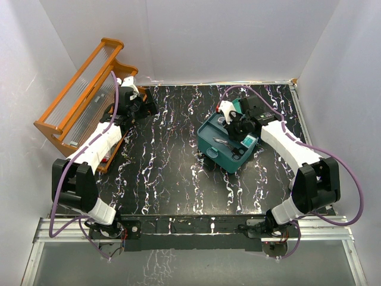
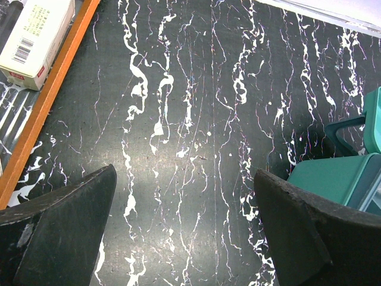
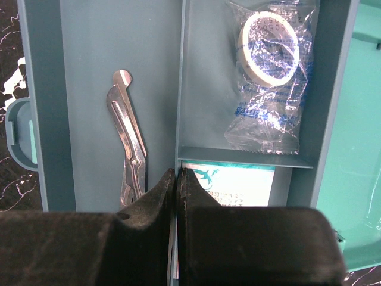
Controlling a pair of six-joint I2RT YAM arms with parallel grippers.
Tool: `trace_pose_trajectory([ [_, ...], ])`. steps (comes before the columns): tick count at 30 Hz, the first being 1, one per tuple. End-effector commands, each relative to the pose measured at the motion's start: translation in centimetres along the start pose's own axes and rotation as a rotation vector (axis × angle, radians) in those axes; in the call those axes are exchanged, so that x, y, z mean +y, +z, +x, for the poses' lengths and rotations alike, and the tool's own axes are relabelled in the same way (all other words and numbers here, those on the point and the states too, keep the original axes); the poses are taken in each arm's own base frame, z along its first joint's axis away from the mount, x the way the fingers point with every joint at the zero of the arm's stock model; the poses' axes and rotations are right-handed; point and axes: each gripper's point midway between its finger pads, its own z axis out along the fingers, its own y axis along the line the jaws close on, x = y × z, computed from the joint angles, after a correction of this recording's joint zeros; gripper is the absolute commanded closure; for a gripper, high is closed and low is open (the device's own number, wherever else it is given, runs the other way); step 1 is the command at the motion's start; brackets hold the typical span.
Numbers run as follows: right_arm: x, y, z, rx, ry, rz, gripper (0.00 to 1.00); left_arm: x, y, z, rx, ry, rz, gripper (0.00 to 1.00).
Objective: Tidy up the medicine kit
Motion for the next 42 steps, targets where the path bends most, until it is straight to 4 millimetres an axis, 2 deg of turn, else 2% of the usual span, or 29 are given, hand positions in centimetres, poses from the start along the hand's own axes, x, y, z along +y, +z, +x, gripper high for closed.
trace_pose_trajectory([
  [1,-0.3,-0.4,-1.1,-0.072,-0.016,0.02,1.0,-1.0,-0.3,-1.0,-0.029,-0.004,0.035,0.01],
  [15,0.1,0.5,-0.5,-0.061,0.0,-0.005,1.0,-1.3,-0.2,-0.8,-0.018,-0.015,0.049,0.01],
  [17,0.2,0.6,-0.5,-0.054,0.007,-0.013,0.97,-1.4,-0.2,-0.9,-0.021,-0.015,0.052,0.01],
  [22,-0.2,0.3,-0.1,-0.023,0.019,0.009,0.8,-1.5,-0.1,-0.9,-0.02,-0.014,0.059,0.01],
  [30,-1.3,-2.8,-3.1,-0.076,0.082,0.076,0.63,-1.6,-0.2,-1.0,-0.027,-0.009,0.061,0.01],
  [34,-2.1,-4.8,-4.2,-0.111,0.129,0.146,0.45,-1.6,-0.4,-1.0,-0.03,-0.008,0.061,0.01],
  [36,-2.5,-5.8,-4.7,-0.139,0.161,0.179,0.39,-1.4,-0.8,-0.9,-0.03,-0.014,0.056,0.01],
  [38,-3.8,-7.0,-5.3,-0.183,0.223,0.258,0.34,-1.0,-1.1,-0.9,-0.038,-0.035,0.035,0.01],
  [42,-7.7,-10.2,-5.2,-0.28,0.442,0.501,0.23,-0.6,-2.4,-0.6,-0.038,-0.051,0.027,0.01],
])
